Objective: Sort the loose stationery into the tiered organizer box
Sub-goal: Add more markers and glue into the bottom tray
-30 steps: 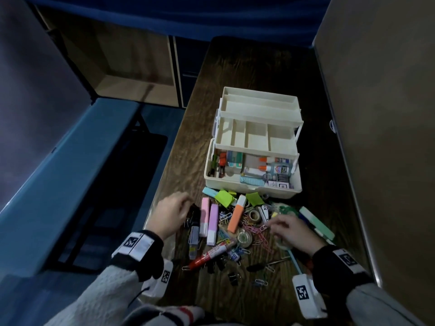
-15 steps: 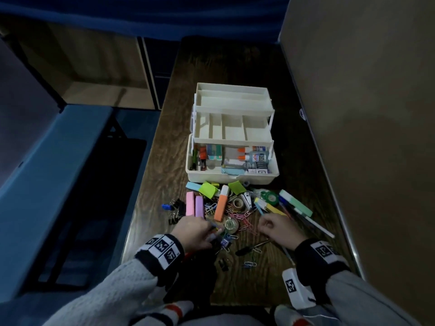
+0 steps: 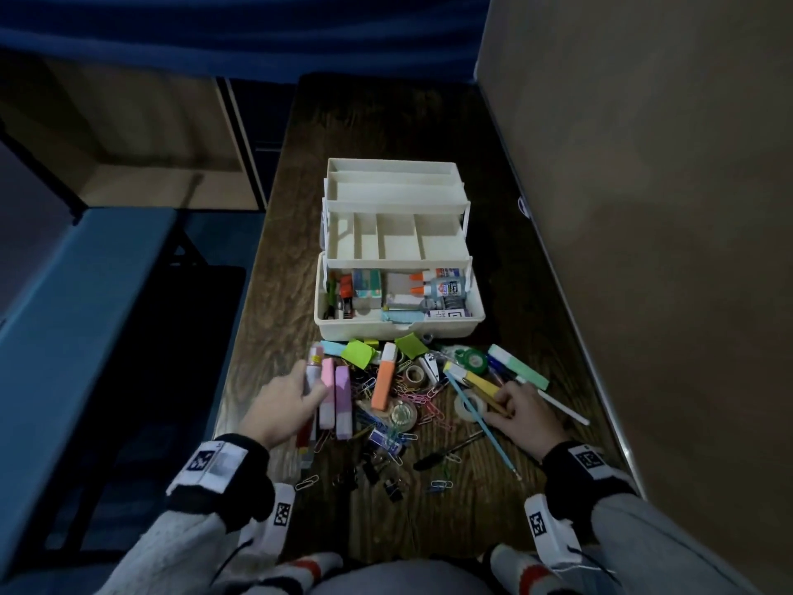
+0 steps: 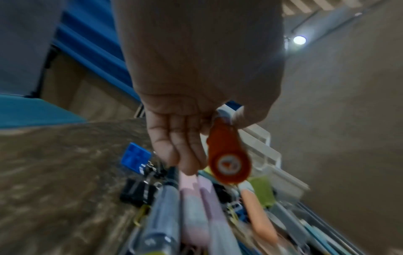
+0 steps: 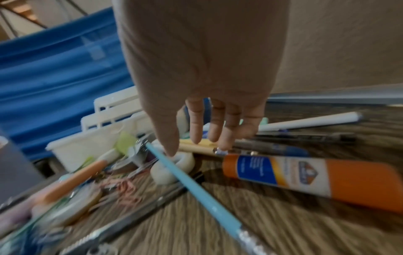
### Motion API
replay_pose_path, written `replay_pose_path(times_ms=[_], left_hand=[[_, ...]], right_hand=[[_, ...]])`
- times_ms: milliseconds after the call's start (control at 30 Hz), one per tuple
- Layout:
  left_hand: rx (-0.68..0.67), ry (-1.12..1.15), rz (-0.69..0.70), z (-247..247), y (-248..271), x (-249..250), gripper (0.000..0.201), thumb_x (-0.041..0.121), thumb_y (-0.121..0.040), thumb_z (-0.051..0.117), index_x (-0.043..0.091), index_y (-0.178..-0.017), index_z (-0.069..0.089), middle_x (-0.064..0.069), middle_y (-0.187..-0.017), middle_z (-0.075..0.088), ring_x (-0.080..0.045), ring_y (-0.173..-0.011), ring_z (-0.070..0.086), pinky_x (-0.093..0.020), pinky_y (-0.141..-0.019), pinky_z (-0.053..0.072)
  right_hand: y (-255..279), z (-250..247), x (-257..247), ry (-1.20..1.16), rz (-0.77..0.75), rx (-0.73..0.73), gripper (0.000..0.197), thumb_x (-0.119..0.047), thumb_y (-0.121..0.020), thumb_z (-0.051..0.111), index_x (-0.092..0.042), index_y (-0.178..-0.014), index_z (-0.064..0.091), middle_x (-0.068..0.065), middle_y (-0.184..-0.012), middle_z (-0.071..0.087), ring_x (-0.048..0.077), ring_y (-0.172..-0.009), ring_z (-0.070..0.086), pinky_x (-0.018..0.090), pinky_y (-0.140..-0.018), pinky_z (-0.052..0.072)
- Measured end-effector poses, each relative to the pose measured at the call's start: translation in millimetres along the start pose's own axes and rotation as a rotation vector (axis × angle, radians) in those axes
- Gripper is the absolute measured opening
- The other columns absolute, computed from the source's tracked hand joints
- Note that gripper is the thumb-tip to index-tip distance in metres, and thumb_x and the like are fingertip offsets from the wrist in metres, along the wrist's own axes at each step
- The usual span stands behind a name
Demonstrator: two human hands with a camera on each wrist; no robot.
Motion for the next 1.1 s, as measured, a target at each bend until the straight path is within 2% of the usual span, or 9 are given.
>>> replay_pose_path(times_ms=[133, 267, 333, 400, 500, 600, 700, 967, 1100], left_hand=[[0.081, 0.087, -0.134, -29.2, 6.9, -36.7, 0.018, 0.037, -0.093, 0.050, 0.019, -0.089, 0.051, -0.009, -0.084, 0.065, -0.025, -0.075, 0.059, -0.034, -0.066, 0.041], [0.118, 0.156, -0.222, -44.8, 22.1, -61.8, 0.020, 0.038, -0.086, 0.055, 0.019, -0.092, 0.055, -0.009, -0.079, 0.066, -0.026, -0.071, 0.062, -0.037, -0.069, 0.050], [0.127, 0.198, -0.238, -45.8, 28.8, -68.0, 0.011, 0.025, -0.088, 0.058, 0.021, -0.097, 0.055, -0.009, -0.077, 0.066, -0.025, -0.066, 0.064, -0.037, -0.063, 0.054], [0.125, 0.188, -0.238, -44.0, 32.9, -69.9, 0.013, 0.017, -0.089, 0.057, 0.020, -0.102, 0.055, -0.008, -0.076, 0.066, -0.025, -0.066, 0.065, -0.040, -0.066, 0.057], [0.125, 0.179, -0.239, -41.0, 36.3, -70.7, 0.012, 0.014, -0.088, 0.057, 0.018, -0.100, 0.054, -0.009, -0.077, 0.064, -0.025, -0.066, 0.064, -0.042, -0.066, 0.057], [0.131, 0.174, -0.242, -38.1, 38.3, -73.2, 0.018, 0.016, -0.088, 0.058, 0.022, -0.104, 0.051, -0.006, -0.082, 0.063, -0.021, -0.067, 0.062, -0.037, -0.062, 0.054], [0.154, 0.157, -0.259, -35.5, 42.1, -80.1, 0.019, 0.019, -0.088, 0.059, 0.024, -0.104, 0.051, 0.002, -0.081, 0.060, -0.011, -0.068, 0.058, -0.023, -0.054, 0.041], [0.111, 0.110, -0.260, -14.7, 46.2, -80.0, 0.014, 0.030, -0.087, 0.065, 0.022, -0.090, 0.053, 0.000, -0.079, 0.060, -0.021, -0.073, 0.061, -0.027, -0.062, 0.043], [0.035, -0.009, -0.225, 8.4, 34.8, -55.6, 0.034, 0.050, -0.075, 0.073, 0.023, -0.078, 0.052, 0.008, -0.067, 0.053, -0.008, -0.059, 0.049, -0.020, -0.049, 0.032]], right_hand=[[-4.3, -3.2, -15.6, 0.011, -0.031, 0.060, 0.030, -0.033, -0.082, 0.070, -0.016, -0.091, 0.047, 0.004, -0.103, 0.046, 0.025, -0.091, 0.057, 0.041, -0.080, 0.050], [-12.6, -8.9, -36.9, -0.009, -0.080, 0.102, 0.023, -0.032, -0.086, 0.066, -0.017, -0.091, 0.049, 0.003, -0.102, 0.046, 0.024, -0.090, 0.056, 0.038, -0.077, 0.050], [-18.4, -5.9, -50.8, 0.012, -0.120, 0.090, 0.015, -0.026, -0.089, 0.061, -0.018, -0.095, 0.049, 0.003, -0.104, 0.045, 0.026, -0.095, 0.055, 0.039, -0.081, 0.049], [-28.3, -5.4, -68.8, 0.025, -0.170, 0.114, 0.015, -0.025, -0.091, 0.056, -0.017, -0.103, 0.051, 0.005, -0.110, 0.046, 0.027, -0.102, 0.054, 0.040, -0.085, 0.048], [-50.4, -6.1, -93.5, 0.037, -0.145, 0.165, 0.028, -0.032, -0.093, 0.052, -0.016, -0.116, 0.054, 0.009, -0.121, 0.050, 0.029, -0.115, 0.048, 0.042, -0.093, 0.044], [-68.7, 3.4, -107.3, 0.051, -0.058, 0.147, 0.037, -0.046, -0.088, 0.055, -0.021, -0.114, 0.061, 0.009, -0.125, 0.052, 0.031, -0.121, 0.042, 0.044, -0.101, 0.037], [-74.8, 10.7, -113.6, 0.038, -0.025, 0.195, 0.035, -0.053, -0.084, 0.059, -0.026, -0.106, 0.065, 0.008, -0.118, 0.055, 0.030, -0.117, 0.044, 0.043, -0.095, 0.033], [-60.3, -9.3, -115.2, -0.126, -0.132, 0.430, 0.022, -0.045, -0.082, 0.067, -0.023, -0.087, 0.069, 0.000, -0.095, 0.067, 0.027, -0.094, 0.058, 0.039, -0.084, 0.035], [-45.6, -27.5, -103.1, -0.281, -0.180, 0.493, 0.019, -0.040, -0.085, 0.067, -0.022, -0.080, 0.063, -0.001, -0.088, 0.065, 0.026, -0.086, 0.061, 0.047, -0.088, 0.044]])
Point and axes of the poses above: each hand's wrist, its own y-axis away from the middle knuckle, its own z-axis out of the palm, x = y × z, the point moved 9 cm from there along -y, towards the middle knuckle
